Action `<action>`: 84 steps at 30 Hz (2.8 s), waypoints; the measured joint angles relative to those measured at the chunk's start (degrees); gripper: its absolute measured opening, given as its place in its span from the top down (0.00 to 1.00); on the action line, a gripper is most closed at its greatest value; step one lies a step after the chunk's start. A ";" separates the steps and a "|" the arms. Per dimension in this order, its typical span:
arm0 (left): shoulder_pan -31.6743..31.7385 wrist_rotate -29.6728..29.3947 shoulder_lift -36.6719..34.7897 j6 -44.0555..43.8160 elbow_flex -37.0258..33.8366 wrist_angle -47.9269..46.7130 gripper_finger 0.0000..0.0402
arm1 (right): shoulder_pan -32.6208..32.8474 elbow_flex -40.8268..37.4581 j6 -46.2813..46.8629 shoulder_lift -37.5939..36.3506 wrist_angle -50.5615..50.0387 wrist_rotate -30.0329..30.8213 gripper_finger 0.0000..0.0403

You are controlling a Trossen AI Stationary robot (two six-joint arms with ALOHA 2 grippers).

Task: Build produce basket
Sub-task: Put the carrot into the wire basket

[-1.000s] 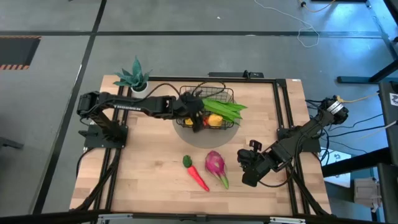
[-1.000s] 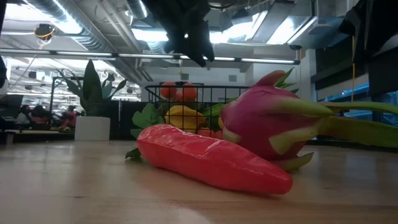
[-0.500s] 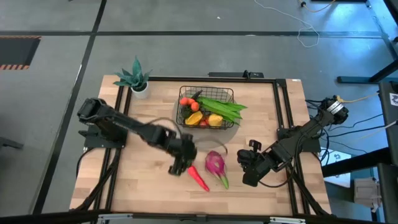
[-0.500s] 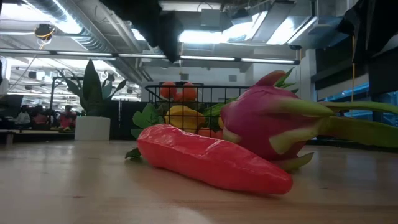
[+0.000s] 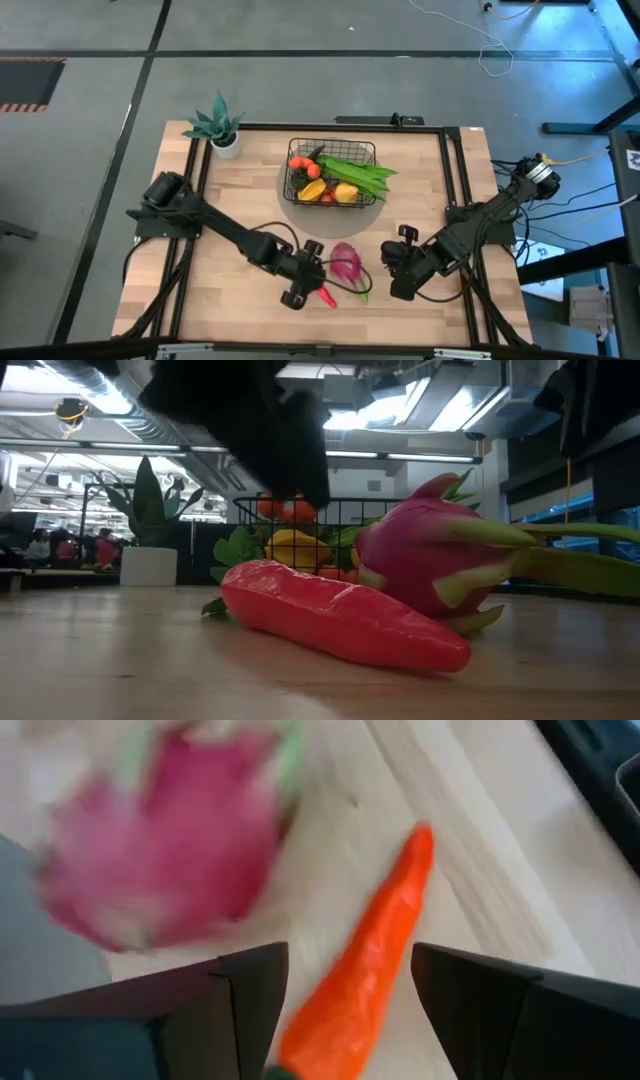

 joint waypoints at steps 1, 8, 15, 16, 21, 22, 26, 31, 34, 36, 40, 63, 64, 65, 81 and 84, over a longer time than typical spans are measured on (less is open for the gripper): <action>-0.04 0.80 0.73 -0.04 -0.11 1.01 0.49 | 0.11 0.00 0.00 0.00 0.25 0.02 0.71; -0.99 1.21 4.30 -0.35 -0.09 1.25 0.49 | 0.39 0.00 -0.04 0.00 -0.32 0.00 0.71; -1.71 1.56 6.21 -0.43 -0.11 0.52 0.49 | 0.39 0.00 -0.07 0.02 -0.39 0.00 0.71; -1.73 1.57 6.21 -0.44 -0.10 0.91 0.49 | 0.39 0.00 -0.07 0.02 -0.39 0.00 0.71; -1.82 1.86 6.15 -0.42 -0.07 0.69 0.49 | 0.39 0.00 -0.04 0.02 -0.36 0.00 0.71; -1.86 2.25 6.15 -0.42 -0.07 0.74 0.49 | 0.39 0.00 -0.04 0.02 -0.36 0.00 0.71; -1.86 4.05 6.28 -3.10 -0.07 -1.75 0.49 | 0.39 0.00 -0.02 0.02 -0.28 0.00 0.71; -2.03 4.11 6.83 -7.88 -0.09 -6.89 0.49 | 0.39 0.00 -0.05 0.02 -0.30 0.00 0.71; -2.01 3.66 7.51 -10.13 0.02 -6.80 0.49 | 0.39 0.00 -0.08 0.02 -0.30 0.00 0.71; -1.90 3.57 7.45 -12.78 0.02 -6.35 0.49 | 0.39 0.00 -0.09 0.02 -0.30 0.00 0.71; -1.64 3.61 7.48 -18.53 0.02 -6.52 0.50 | 0.39 0.00 -0.11 0.02 -0.32 0.00 0.71; -1.64 -8.75 5.40 -24.12 29.63 -54.67 0.82 | 0.39 0.00 -3.17 0.02 -0.34 0.00 0.71; -1.14 -10.50 5.38 -24.09 31.29 -56.71 0.82 | 0.39 0.00 -3.19 0.02 -0.34 0.00 0.71; -0.43 -12.31 5.40 -24.07 32.70 -58.20 0.82 | 0.39 0.00 -3.19 0.02 -0.34 -0.02 0.71; 23.66 -22.39 5.49 -12.43 39.23 -42.72 0.82 | 0.44 0.00 -6.02 0.02 -0.36 -0.02 0.71; 27.42 -19.37 5.49 -13.97 39.23 -38.58 0.82 | 0.44 0.00 -6.08 0.02 -0.36 -0.02 0.71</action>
